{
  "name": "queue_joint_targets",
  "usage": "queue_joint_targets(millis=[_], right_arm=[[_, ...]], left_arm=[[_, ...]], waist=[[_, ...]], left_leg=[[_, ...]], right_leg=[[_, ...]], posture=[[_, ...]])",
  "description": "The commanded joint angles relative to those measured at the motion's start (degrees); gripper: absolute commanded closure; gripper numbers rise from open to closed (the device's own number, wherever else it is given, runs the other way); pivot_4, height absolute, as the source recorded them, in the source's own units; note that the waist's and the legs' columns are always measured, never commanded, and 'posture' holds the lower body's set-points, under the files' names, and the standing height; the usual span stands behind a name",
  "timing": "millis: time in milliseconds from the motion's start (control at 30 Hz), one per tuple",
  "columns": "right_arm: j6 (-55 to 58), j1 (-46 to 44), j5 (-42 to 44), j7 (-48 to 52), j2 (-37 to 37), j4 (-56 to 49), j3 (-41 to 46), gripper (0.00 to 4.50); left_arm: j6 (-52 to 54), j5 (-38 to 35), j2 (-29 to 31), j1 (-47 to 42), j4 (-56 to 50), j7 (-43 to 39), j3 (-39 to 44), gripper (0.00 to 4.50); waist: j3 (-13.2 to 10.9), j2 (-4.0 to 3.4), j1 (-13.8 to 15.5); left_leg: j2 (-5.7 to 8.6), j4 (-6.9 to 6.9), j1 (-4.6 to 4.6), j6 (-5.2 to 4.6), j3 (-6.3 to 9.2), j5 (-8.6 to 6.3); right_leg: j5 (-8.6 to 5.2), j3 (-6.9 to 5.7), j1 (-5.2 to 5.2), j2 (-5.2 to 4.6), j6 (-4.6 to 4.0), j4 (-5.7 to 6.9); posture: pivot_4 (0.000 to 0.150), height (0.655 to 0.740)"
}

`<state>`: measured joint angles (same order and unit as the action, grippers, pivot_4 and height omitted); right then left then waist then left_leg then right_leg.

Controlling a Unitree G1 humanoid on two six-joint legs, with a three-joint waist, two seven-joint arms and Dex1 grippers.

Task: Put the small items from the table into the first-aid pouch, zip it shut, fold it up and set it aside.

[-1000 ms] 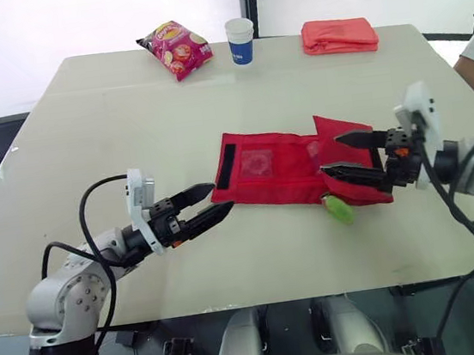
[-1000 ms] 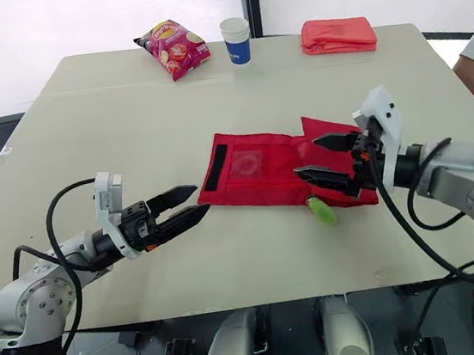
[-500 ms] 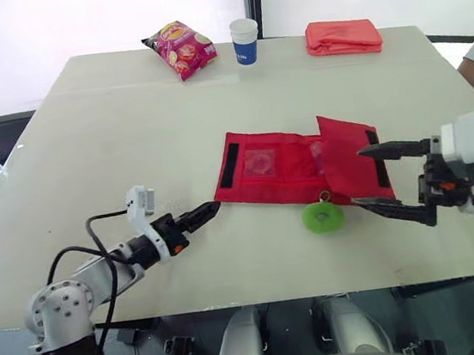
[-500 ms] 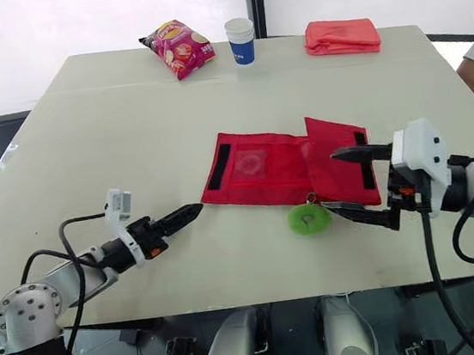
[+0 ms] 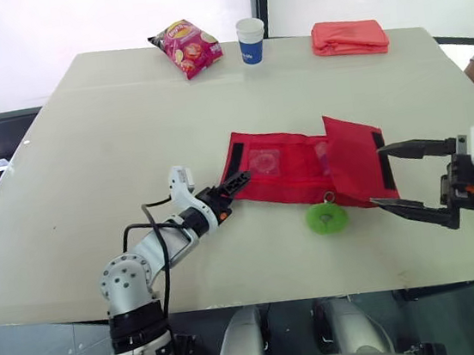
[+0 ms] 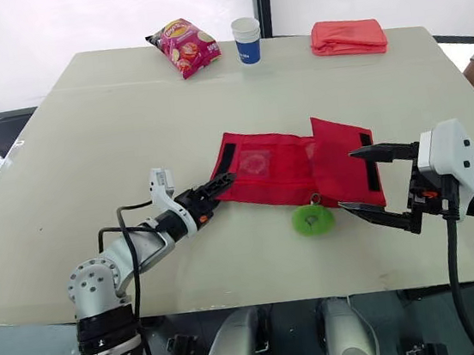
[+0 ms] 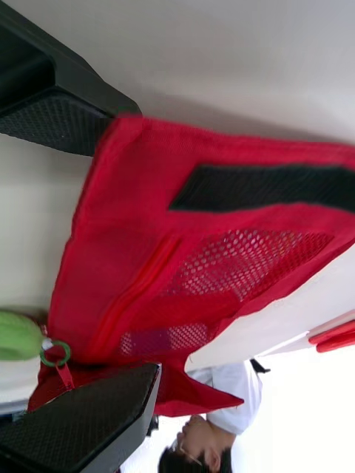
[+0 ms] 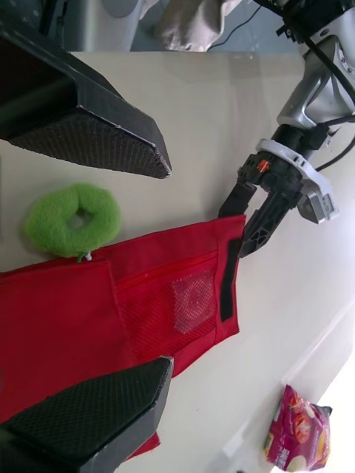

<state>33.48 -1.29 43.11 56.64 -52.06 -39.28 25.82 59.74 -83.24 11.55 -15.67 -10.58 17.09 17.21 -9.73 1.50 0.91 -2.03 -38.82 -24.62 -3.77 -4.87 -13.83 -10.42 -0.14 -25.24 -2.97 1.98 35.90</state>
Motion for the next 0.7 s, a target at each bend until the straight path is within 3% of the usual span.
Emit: queue_joint_targets(millis=[33, 200, 333, 500, 667, 700], right_arm=[[-0.24, 0.02, 1.31, -1.26, -0.97, -1.94, 2.26, 0.39], [-0.11, 0.41, 1.79, -2.04, -1.62, -2.12, 2.44, 0.39], [-0.24, -0.18, 1.85, -2.48, -2.11, -1.22, 2.05, 0.35], [1.76, -3.54, 0.51, -5.85, -2.06, 1.21, -3.19, 0.35], [3.96, -8.37, 0.56, -7.62, -0.26, 4.91, -9.86, 0.35], [4.01, -10.93, -1.74, -8.94, 1.19, 7.38, -13.41, 0.89]], left_arm=[[-3.17, 1.56, -2.14, -0.1, -0.21, -1.34, -1.49, 0.0], [-6.79, 6.01, -5.11, -0.21, 1.08, -3.73, -3.22, 0.0], [-9.04, 8.76, -6.44, -0.98, 2.7, -5.79, -3.49, 1.68], [-9.77, 10.81, -5.18, -0.65, 2.26, -8.11, -2.78, 4.3], [-8.53, 9.48, -0.56, 0.26, 0.45, -9.98, -0.57, 4.41], [-7.77, 8.73, 1.56, 0.89, -0.68, -10.74, 0.32, 4.5]], waist=[[0.0, 0.0, 0.0], [0.01, 0.01, 0.03], [0.01, 0.01, 0.01], [0.01, 0.01, -0.07], [0.01, 0.02, -0.43], [0.01, 0.02, -0.52]], left_leg=[[0.0, 0.0, 0.0, 0.0, 0.01, 0.0], [0.01, -0.01, 0.01, 0.0, 0.01, 0.0], [0.03, -0.01, 0.0, -0.01, 0.02, 0.0], [0.02, -0.02, 0.0, 0.0, 0.05, 0.0], [-0.06, -0.01, 0.01, 0.0, 0.03, 0.0], [-0.07, -0.01, 0.0, 0.0, 0.04, 0.0]], right_leg=[[0.0, 0.0, 0.0, 0.01, 0.0, 0.0], [0.0, 0.0, 0.02, 0.02, 0.0, 0.0], [0.0, 0.0, 0.02, 0.02, 0.0, 0.0], [0.0, -0.01, 0.02, 0.03, 0.0, 0.0], [-0.01, 0.01, -0.01, 0.12, -0.01, 0.0], [0.0, 0.01, -0.02, 0.14, -0.01, 0.0]], posture=[[0.15, 0.74], [0.15, 0.74], [0.15, 0.74], [0.15, 0.74], [0.15, 0.74], [0.15, 0.74]])
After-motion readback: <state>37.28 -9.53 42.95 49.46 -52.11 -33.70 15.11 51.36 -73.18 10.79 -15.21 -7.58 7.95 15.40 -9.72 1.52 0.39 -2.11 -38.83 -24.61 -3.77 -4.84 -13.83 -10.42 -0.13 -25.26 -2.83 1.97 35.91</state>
